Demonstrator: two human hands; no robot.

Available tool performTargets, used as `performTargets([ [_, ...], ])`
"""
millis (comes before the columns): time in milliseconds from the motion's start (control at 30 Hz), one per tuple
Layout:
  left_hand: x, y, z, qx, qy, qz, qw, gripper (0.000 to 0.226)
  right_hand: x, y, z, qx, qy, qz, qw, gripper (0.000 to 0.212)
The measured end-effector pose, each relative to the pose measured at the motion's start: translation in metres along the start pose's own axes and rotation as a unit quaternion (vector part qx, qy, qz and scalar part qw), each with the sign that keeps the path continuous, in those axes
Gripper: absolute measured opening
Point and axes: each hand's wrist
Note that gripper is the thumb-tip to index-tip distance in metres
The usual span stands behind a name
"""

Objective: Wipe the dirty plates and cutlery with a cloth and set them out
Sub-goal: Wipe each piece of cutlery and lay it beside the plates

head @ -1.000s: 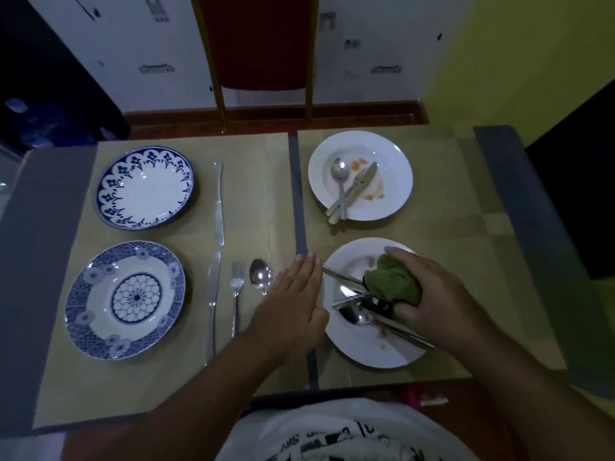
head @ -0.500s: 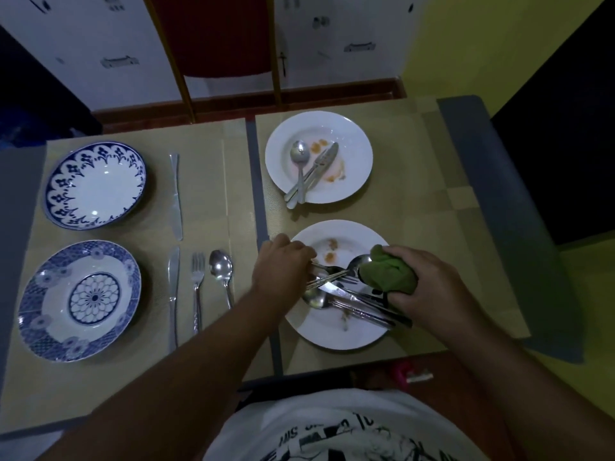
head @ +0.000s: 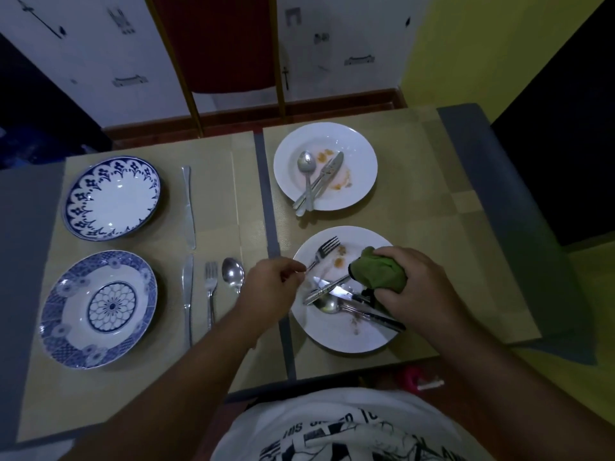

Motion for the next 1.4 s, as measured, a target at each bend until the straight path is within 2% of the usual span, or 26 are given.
performTargets([
  [67, -0.01, 0.018, 0.009, 0.078, 0.165, -0.049, 0.982, 0.017, -0.007, -0.004, -0.009, 0.016, 0.0, 0.016, 1.0, 0.056],
  [100, -0.017, 0.026, 0.012, 0.097, 0.209, -0.072, 0.97, 0.016, -0.01, -0.007, -0.015, 0.025, 0.003, 0.023, 0.999, 0.057],
  [233, -0.041, 0.041, 0.02, 0.11, 0.285, -0.127, 0.944, 0.018, -0.023, -0.012, -0.034, 0.02, 0.054, 0.033, 0.998, 0.057],
  [367, -0.039, 0.035, 0.022, 0.165, 0.404, -0.159, 0.886, 0.026, -0.035, -0.006, -0.044, 0.008, 0.056, -0.058, 0.997, 0.058],
  [500, -0.035, 0.032, 0.016, 0.194, 0.449, -0.16, 0.857, 0.025, -0.036, 0.003, -0.045, 0.018, 0.005, -0.1, 0.995, 0.055],
  [633, -0.032, 0.036, 0.015, 0.184, 0.478, -0.183, 0.839, 0.016, -0.043, 0.005, -0.047, 0.048, 0.015, -0.084, 0.995, 0.045],
  [700, -0.029, 0.039, 0.016, 0.178, 0.481, -0.19, 0.837, 0.018, -0.04, -0.003, -0.046, 0.046, 0.037, -0.07, 0.996, 0.044],
  [833, -0.021, 0.04, 0.015, 0.187, 0.486, -0.199, 0.83, 0.024, -0.031, -0.011, -0.043, 0.024, 0.031, -0.065, 0.997, 0.051],
  [967, -0.012, 0.034, 0.009, 0.185, 0.497, -0.213, 0.821, 0.025, -0.036, -0.001, -0.045, 0.061, 0.029, -0.086, 0.994, 0.066],
  [1100, -0.004, 0.031, 0.0, 0.192, 0.498, -0.235, 0.812, 0.018, -0.028, -0.005, -0.041, 0.109, 0.113, -0.124, 0.98, 0.077],
  [1200, -0.002, 0.031, -0.002, 0.193, 0.488, -0.247, 0.814, 0.018, -0.026, -0.009, -0.037, 0.168, 0.171, -0.124, 0.963, 0.068],
  [1300, -0.002, 0.031, -0.002, 0.191, 0.487, -0.247, 0.816, 0.024, -0.024, -0.017, -0.033, 0.171, 0.085, -0.165, 0.968, 0.058],
  [1400, 0.002, 0.031, -0.001, 0.193, 0.48, -0.261, 0.815, 0.028, -0.019, -0.025, -0.028, 0.159, 0.066, -0.109, 0.979, 0.049],
])
Point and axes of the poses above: each hand's wrist, its own y-axis away from the middle knuckle, its own x-axis out of the back of the hand, z = x × y, and after that the axes turned 4 degrees about -y, right-handed
